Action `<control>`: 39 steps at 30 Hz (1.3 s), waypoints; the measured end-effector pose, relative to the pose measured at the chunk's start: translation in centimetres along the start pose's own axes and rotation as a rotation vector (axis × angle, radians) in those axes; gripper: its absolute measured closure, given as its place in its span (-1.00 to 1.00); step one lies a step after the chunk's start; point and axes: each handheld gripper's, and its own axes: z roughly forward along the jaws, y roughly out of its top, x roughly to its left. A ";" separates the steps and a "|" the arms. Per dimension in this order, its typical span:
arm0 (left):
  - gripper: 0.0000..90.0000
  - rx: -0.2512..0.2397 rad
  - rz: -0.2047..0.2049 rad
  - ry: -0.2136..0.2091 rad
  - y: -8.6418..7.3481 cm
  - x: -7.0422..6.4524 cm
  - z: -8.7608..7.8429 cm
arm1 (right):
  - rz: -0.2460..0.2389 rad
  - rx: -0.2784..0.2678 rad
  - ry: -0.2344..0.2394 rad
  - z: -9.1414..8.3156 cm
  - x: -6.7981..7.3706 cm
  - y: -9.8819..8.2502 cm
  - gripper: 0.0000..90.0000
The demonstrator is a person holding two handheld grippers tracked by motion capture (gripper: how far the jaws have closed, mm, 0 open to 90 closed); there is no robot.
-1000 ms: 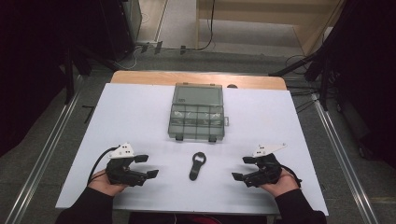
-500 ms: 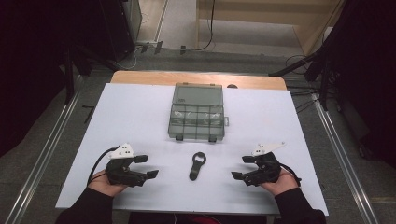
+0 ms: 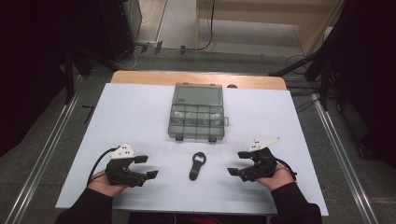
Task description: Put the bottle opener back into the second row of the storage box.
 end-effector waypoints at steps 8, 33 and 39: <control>-0.43 -0.002 -0.002 0.008 -0.1 0.0 -0.1 | -0.018 0.012 0.010 0.7 0.2 1.1 -0.55; -0.43 -0.008 -0.003 0.003 -0.1 -0.2 -0.2 | -0.022 0.023 -0.008 2.4 1.8 3.4 -0.55; -0.43 -0.006 -0.004 0.001 -0.1 -0.2 -0.2 | -0.040 0.024 -0.003 2.7 2.0 3.9 -0.55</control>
